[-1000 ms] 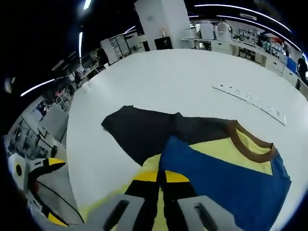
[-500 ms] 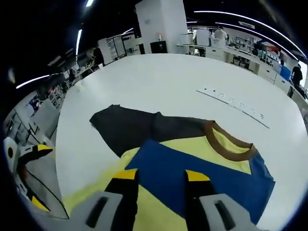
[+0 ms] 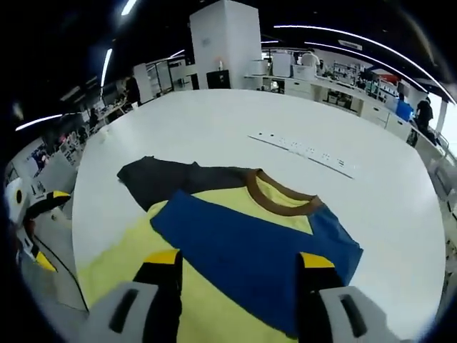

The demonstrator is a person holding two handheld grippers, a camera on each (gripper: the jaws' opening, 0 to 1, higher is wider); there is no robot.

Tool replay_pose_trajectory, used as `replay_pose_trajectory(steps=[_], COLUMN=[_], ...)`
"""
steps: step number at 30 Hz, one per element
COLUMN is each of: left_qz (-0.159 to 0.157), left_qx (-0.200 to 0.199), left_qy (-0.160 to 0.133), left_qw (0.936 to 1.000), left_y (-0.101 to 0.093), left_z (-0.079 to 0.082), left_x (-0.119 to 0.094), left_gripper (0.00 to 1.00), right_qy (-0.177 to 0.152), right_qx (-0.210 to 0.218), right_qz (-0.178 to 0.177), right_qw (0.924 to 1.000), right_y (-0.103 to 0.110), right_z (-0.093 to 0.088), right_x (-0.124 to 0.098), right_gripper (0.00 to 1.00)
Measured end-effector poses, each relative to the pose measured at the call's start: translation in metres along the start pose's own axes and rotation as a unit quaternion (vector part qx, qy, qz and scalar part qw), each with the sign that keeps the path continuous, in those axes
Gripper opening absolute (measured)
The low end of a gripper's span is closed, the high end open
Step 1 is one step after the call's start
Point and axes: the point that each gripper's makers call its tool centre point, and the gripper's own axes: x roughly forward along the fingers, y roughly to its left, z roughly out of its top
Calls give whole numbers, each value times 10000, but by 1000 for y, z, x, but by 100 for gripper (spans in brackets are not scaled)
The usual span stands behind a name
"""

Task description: Fold the garment on the visible template until the final outline fits inside the template.

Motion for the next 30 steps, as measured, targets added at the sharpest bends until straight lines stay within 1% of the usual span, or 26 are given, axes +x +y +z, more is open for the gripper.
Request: replay_pose_trajectory(steps=[4, 7, 12, 13, 15, 17, 21, 25, 27, 30], left_qz=[3, -1, -14, -19, -22, -19, -20, -11, -1, 12], left_qx=[-7, 2, -7, -9, -8, -23, -22, -33, -43, -56], left_qy=[8, 25, 17, 20, 20, 21, 24, 28, 30, 46], left_qw=[10000, 10000, 10000, 10000, 10000, 10000, 10000, 10000, 10000, 10000], left_y=[0, 0, 0, 0, 0, 0, 0, 0, 1, 2], left_z=[0, -1, 0, 0, 0, 0, 0, 0, -1, -3], left_x=[0, 1, 1, 1, 1, 1, 1, 0, 0, -2], left_gripper=[99, 99, 99, 99, 99, 99, 99, 99, 99, 99], right_qy=[10, 105, 169, 223, 248, 282, 343, 409, 419, 525], right_qx=[81, 99, 222, 282, 278, 291, 274, 254, 259, 222], right_qz=[-184, -353, -512, -580, -600, -634, -609, -513, -523, -611], right_qw=[9998, 9993, 9983, 9977, 9975, 9972, 9972, 9975, 9974, 9965], right_y=[-21, -38, -55, -60, -62, -66, -65, -61, -62, -65], right_z=[-14, -30, -51, -57, -63, -70, -79, -85, -86, -93], right_x=[-12, -20, -28, -30, -31, -32, -32, -33, -32, -33], right_gripper=[59, 58, 51, 49, 46, 42, 32, 15, 14, 14])
